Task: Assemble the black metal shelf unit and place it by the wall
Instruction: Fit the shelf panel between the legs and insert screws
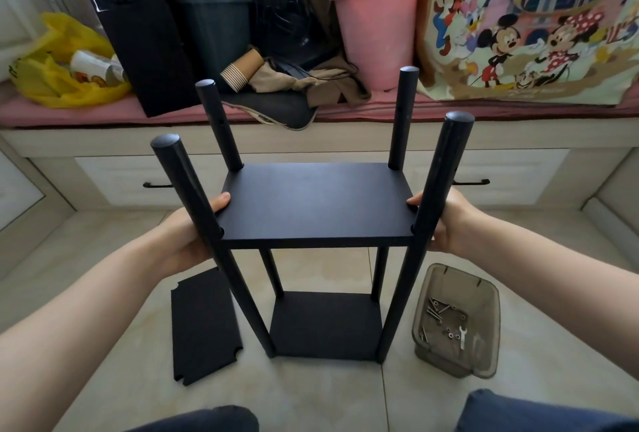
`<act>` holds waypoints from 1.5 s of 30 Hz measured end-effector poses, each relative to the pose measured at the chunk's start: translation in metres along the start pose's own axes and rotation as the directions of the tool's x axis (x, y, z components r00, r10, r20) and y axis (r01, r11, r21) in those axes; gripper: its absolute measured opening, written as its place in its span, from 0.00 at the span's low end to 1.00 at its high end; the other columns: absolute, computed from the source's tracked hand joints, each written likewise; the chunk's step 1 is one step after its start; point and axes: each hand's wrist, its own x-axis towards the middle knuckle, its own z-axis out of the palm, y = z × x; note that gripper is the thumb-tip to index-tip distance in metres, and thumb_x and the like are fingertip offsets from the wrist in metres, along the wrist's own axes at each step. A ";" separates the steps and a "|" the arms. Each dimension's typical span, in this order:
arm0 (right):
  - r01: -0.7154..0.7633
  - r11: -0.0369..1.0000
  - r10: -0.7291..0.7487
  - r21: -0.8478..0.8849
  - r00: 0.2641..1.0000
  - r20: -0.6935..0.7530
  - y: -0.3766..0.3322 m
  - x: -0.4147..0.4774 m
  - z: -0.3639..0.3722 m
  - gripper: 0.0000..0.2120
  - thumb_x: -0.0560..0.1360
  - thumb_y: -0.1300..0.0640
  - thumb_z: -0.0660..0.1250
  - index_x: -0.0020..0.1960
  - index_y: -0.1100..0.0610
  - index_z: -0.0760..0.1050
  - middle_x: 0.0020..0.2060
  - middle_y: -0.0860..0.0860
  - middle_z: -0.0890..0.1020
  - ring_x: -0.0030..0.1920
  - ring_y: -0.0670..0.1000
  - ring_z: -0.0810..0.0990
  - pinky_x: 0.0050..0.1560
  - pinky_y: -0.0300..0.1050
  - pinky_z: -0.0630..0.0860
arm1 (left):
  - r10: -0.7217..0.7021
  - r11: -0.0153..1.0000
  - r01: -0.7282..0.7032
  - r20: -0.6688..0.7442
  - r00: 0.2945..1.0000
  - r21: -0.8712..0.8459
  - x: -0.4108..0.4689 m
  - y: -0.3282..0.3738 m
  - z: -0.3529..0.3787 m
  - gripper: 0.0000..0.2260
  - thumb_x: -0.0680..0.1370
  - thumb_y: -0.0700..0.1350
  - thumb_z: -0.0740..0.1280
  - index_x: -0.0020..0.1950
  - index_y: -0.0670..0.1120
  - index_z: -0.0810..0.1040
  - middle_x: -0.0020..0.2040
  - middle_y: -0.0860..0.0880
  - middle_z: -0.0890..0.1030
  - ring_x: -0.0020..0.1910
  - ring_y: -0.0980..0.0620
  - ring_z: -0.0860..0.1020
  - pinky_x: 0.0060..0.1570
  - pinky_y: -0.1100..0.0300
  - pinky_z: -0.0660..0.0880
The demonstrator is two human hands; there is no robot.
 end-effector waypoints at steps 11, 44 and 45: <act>0.003 1.000 -0.003 0.014 1.000 -0.020 0.001 0.002 0.001 0.11 0.77 0.57 0.59 0.37 0.56 0.69 0.36 0.54 0.74 0.37 0.54 0.74 0.54 0.52 0.72 | 0.045 0.999 -0.044 -0.017 0.999 0.027 0.007 -0.003 -0.004 0.18 0.80 0.51 0.67 0.65 0.42 0.79 0.56 0.45 0.85 0.46 0.49 0.86 0.48 0.52 0.79; -0.186 0.976 0.189 -0.111 0.982 0.019 0.048 0.033 -0.001 0.06 0.75 0.60 0.62 0.40 0.59 0.69 0.37 0.56 0.75 0.37 0.57 0.78 0.48 0.46 0.74 | -0.121 0.988 0.125 -0.044 0.992 0.093 0.049 -0.081 -0.020 0.33 0.70 0.60 0.71 0.68 0.42 0.76 0.59 0.40 0.80 0.51 0.43 0.80 0.50 0.49 0.77; -0.187 0.976 0.190 -0.114 0.982 0.016 0.048 0.033 -0.001 0.06 0.75 0.60 0.62 0.40 0.58 0.70 0.38 0.56 0.75 0.38 0.57 0.78 0.53 0.48 0.74 | -0.120 0.988 0.124 -0.048 0.992 0.095 0.049 -0.083 -0.021 0.33 0.70 0.61 0.71 0.68 0.42 0.76 0.59 0.40 0.80 0.51 0.43 0.79 0.51 0.48 0.76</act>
